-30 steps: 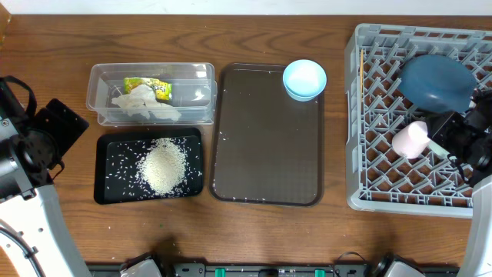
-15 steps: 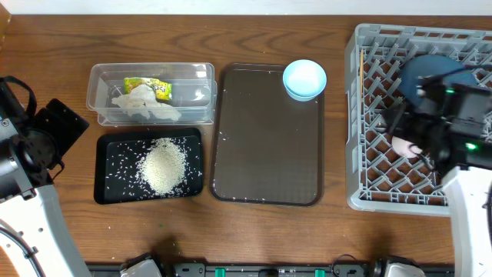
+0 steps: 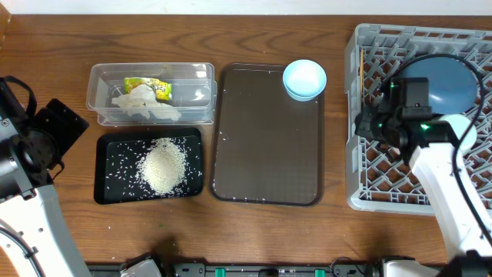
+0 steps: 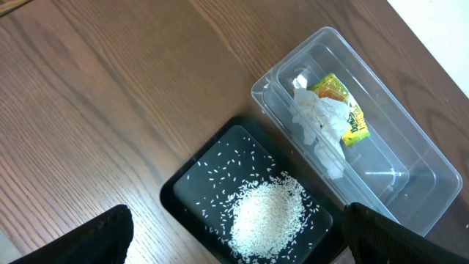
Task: Sort waste into correct bins and load items into the dishwasher rack
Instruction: 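Lift the right gripper out of the rack and move it left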
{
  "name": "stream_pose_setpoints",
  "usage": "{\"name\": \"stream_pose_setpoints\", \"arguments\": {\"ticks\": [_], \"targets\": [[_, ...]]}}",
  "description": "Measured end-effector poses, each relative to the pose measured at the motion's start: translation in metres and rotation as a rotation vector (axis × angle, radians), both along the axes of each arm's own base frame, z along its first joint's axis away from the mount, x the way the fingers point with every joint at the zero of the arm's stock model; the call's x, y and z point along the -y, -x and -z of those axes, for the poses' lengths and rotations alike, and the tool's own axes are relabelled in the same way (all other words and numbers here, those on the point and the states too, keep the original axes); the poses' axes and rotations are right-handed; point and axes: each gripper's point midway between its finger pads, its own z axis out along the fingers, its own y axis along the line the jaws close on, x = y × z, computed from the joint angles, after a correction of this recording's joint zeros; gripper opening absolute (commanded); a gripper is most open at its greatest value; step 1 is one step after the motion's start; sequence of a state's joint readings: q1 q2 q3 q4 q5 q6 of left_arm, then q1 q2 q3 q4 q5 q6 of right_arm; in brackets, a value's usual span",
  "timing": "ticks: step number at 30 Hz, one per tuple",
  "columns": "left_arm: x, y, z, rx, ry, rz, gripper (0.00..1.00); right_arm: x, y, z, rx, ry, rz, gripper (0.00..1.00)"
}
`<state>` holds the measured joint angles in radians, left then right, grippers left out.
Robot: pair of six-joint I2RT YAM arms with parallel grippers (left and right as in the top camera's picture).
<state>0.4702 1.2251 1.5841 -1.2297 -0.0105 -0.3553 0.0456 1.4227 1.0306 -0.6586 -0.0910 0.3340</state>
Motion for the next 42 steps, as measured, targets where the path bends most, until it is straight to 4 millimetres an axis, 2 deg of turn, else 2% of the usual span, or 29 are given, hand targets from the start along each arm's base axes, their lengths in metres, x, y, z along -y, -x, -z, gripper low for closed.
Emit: {"name": "stream_pose_setpoints", "arguments": {"ticks": [5,15,21,31,42], "targets": [[0.000,0.000,0.000,0.000,0.000,0.000,0.93,0.003,0.001,0.021,-0.067,0.014,0.019,0.33],[0.000,0.000,0.000,0.000,0.000,0.000,0.93,0.004,0.011,0.039,-0.152,0.017,0.026,0.28],[0.000,0.000,0.000,0.000,0.000,0.000,0.93,0.003,0.016,0.042,-0.176,0.014,0.024,0.21],[0.000,0.000,0.000,0.000,0.000,0.000,0.93,-0.001,0.025,0.045,-0.214,0.009,0.004,0.17],[0.000,0.000,0.000,0.000,0.000,0.000,0.93,-0.002,0.027,0.045,-0.206,0.046,-0.106,0.08]]}}
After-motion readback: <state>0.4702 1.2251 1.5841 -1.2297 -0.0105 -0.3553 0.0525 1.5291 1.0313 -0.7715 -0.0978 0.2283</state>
